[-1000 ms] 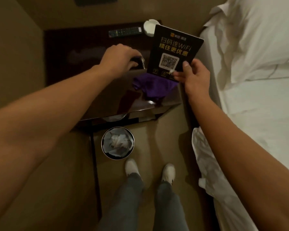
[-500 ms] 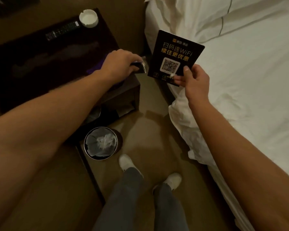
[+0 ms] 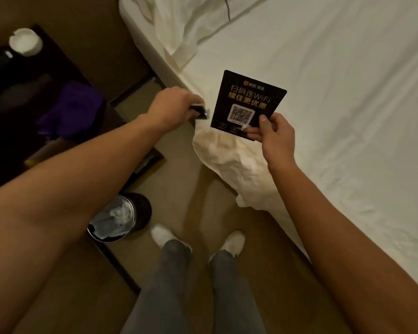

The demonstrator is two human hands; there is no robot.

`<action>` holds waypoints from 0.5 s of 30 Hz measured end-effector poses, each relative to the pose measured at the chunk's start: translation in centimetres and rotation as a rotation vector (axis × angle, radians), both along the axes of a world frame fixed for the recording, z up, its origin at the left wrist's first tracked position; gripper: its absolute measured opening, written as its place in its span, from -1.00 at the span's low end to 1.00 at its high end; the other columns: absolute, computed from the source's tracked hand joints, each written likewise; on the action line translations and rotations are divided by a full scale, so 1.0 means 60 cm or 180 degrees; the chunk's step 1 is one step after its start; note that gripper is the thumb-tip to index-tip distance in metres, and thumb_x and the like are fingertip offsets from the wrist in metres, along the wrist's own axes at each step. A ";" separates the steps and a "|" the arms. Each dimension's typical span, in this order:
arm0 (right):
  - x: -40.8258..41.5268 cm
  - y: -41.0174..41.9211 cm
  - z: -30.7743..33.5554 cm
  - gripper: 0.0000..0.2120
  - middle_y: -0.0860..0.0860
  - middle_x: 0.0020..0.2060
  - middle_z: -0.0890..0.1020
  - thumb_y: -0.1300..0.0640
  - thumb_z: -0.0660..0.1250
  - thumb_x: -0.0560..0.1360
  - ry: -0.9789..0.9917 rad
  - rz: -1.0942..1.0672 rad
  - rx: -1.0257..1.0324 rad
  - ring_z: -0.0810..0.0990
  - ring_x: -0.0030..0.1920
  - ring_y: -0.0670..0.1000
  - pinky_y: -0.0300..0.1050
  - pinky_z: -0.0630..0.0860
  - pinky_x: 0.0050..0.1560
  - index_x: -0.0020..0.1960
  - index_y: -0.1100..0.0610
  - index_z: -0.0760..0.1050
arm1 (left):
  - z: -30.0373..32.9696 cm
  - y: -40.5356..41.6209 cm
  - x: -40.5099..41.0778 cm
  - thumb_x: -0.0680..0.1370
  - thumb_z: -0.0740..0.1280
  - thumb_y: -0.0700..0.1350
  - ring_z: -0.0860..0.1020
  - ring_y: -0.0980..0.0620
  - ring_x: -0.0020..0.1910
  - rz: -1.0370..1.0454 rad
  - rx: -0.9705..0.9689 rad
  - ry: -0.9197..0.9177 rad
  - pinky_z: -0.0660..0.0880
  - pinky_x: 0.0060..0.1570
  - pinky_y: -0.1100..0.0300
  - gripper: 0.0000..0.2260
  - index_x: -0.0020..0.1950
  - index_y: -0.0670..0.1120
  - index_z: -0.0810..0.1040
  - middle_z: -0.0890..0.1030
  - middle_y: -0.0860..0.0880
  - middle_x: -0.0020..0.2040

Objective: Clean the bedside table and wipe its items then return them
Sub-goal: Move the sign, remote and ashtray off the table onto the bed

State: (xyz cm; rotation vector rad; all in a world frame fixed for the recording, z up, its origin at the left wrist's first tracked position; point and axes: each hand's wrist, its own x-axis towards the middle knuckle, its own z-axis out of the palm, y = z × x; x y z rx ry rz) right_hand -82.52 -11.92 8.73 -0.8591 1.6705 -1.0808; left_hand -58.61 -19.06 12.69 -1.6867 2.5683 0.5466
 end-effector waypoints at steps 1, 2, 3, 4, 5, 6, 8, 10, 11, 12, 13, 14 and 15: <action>-0.024 0.005 -0.001 -0.88 0.13 -0.08 0.74 0.15 0.23 0.69 -0.0006 -0.0059 0.0018 0.77 -0.12 0.07 -0.05 0.72 -0.05 0.05 0.12 0.53 | -0.002 -0.003 -0.025 0.58 0.42 -0.07 0.60 -0.22 0.19 -0.0026 0.0018 -0.0025 0.54 0.11 -0.12 -0.70 0.32 -0.02 0.64 0.68 -0.12 0.19; -0.049 0.010 -0.002 -0.88 0.12 -0.09 0.74 0.15 0.23 0.69 -0.0012 -0.0123 0.0030 0.77 -0.13 0.07 -0.07 0.71 -0.06 0.05 0.12 0.53 | -0.003 -0.006 -0.049 0.59 0.41 -0.06 0.60 -0.22 0.17 -0.0037 0.0036 -0.0031 0.54 0.09 -0.11 -0.71 0.31 -0.01 0.64 0.69 -0.12 0.18; -0.075 0.013 -0.002 -0.89 0.12 -0.10 0.74 0.16 0.23 0.70 -0.0018 -0.0196 0.0032 0.77 -0.13 0.08 -0.07 0.71 -0.07 0.06 0.13 0.52 | -0.005 -0.009 -0.073 0.59 0.40 -0.06 0.60 -0.22 0.16 -0.0046 0.0049 -0.0028 0.54 0.07 -0.09 -0.72 0.31 -0.01 0.64 0.69 -0.12 0.17; -0.100 0.016 -0.001 -0.89 0.13 -0.09 0.73 0.16 0.23 0.70 -0.0023 -0.0274 0.0032 0.77 -0.13 0.09 -0.08 0.71 -0.08 0.06 0.14 0.52 | -0.007 -0.012 -0.095 0.60 0.40 -0.07 0.61 -0.22 0.15 -0.0064 0.0064 -0.0029 0.54 0.06 -0.09 -0.72 0.30 0.00 0.64 0.69 -0.12 0.16; -0.126 0.019 0.000 -0.89 0.15 -0.08 0.73 0.17 0.23 0.70 -0.0028 -0.0354 0.0032 0.77 -0.12 0.10 -0.08 0.71 -0.09 0.06 0.14 0.51 | -0.008 -0.015 -0.117 0.60 0.39 -0.07 0.61 -0.22 0.14 -0.0093 0.0085 -0.0030 0.54 0.05 -0.08 -0.73 0.30 0.01 0.65 0.69 -0.12 0.15; -0.152 0.022 0.002 -0.89 0.16 -0.08 0.73 0.17 0.22 0.70 -0.0034 -0.0436 0.0027 0.76 -0.12 0.10 -0.09 0.71 -0.10 0.06 0.14 0.51 | -0.010 -0.019 -0.139 0.61 0.38 -0.08 0.61 -0.22 0.12 -0.0131 0.0109 -0.0025 0.54 0.03 -0.06 -0.74 0.30 0.01 0.65 0.69 -0.12 0.14; -0.199 0.028 0.007 -0.89 0.16 -0.07 0.73 0.17 0.22 0.70 -0.0034 -0.0598 0.0019 0.77 -0.13 0.09 -0.10 0.71 -0.11 0.09 0.16 0.51 | -0.014 -0.028 -0.180 0.62 0.37 -0.08 0.60 -0.22 0.10 -0.0206 0.0156 -0.0022 0.51 -0.01 -0.03 -0.74 0.30 0.04 0.64 0.69 -0.12 0.12; -0.231 0.033 0.004 -0.88 0.16 -0.07 0.73 0.17 0.21 0.71 -0.0026 -0.0754 0.0035 0.76 -0.12 0.10 -0.09 0.71 -0.10 0.12 0.17 0.50 | -0.022 -0.042 -0.212 0.62 0.36 -0.07 0.60 -0.22 0.10 -0.0255 0.0157 0.0007 0.49 0.00 -0.02 -0.73 0.32 0.04 0.63 0.69 -0.11 0.13; -0.245 0.036 0.003 -0.87 0.16 -0.06 0.73 0.17 0.21 0.71 -0.0019 -0.0808 0.0040 0.76 -0.11 0.11 -0.08 0.71 -0.09 0.13 0.18 0.50 | -0.027 -0.048 -0.228 0.62 0.37 -0.07 0.59 -0.22 0.11 -0.0295 0.0140 0.0033 0.49 0.01 -0.02 -0.73 0.32 0.04 0.63 0.68 -0.12 0.14; -0.256 0.038 0.002 -0.87 0.17 -0.05 0.72 0.17 0.20 0.71 -0.0026 -0.0854 0.0041 0.76 -0.10 0.12 -0.07 0.71 -0.08 0.14 0.19 0.50 | -0.031 -0.053 -0.242 0.61 0.38 -0.07 0.59 -0.22 0.11 -0.0355 0.0130 0.0054 0.49 0.00 -0.01 -0.73 0.31 0.04 0.64 0.69 -0.12 0.14; -0.264 0.039 0.000 -0.87 0.17 -0.05 0.72 0.17 0.20 0.71 -0.0044 -0.0914 0.0037 0.76 -0.09 0.13 -0.06 0.71 -0.07 0.14 0.19 0.50 | -0.036 -0.058 -0.256 0.61 0.38 -0.06 0.60 -0.22 0.10 -0.0425 0.0135 0.0073 0.49 -0.01 -0.01 -0.74 0.29 0.04 0.65 0.69 -0.12 0.13; -0.271 0.040 -0.002 -0.87 0.16 -0.06 0.72 0.17 0.20 0.71 -0.0061 -0.0981 0.0037 0.76 -0.09 0.12 -0.06 0.71 -0.07 0.14 0.19 0.50 | -0.040 -0.063 -0.269 0.60 0.39 -0.05 0.60 -0.22 0.09 -0.0489 0.0151 0.0083 0.48 -0.02 0.00 -0.75 0.28 0.04 0.66 0.69 -0.12 0.12; -0.276 0.040 -0.005 -0.87 0.14 -0.07 0.73 0.17 0.21 0.71 -0.0057 -0.1047 0.0047 0.76 -0.10 0.12 -0.06 0.71 -0.07 0.13 0.18 0.50 | -0.045 -0.069 -0.279 0.60 0.40 -0.04 0.61 -0.23 0.08 -0.0552 0.0157 0.0078 0.49 -0.03 0.00 -0.75 0.27 0.04 0.66 0.69 -0.12 0.11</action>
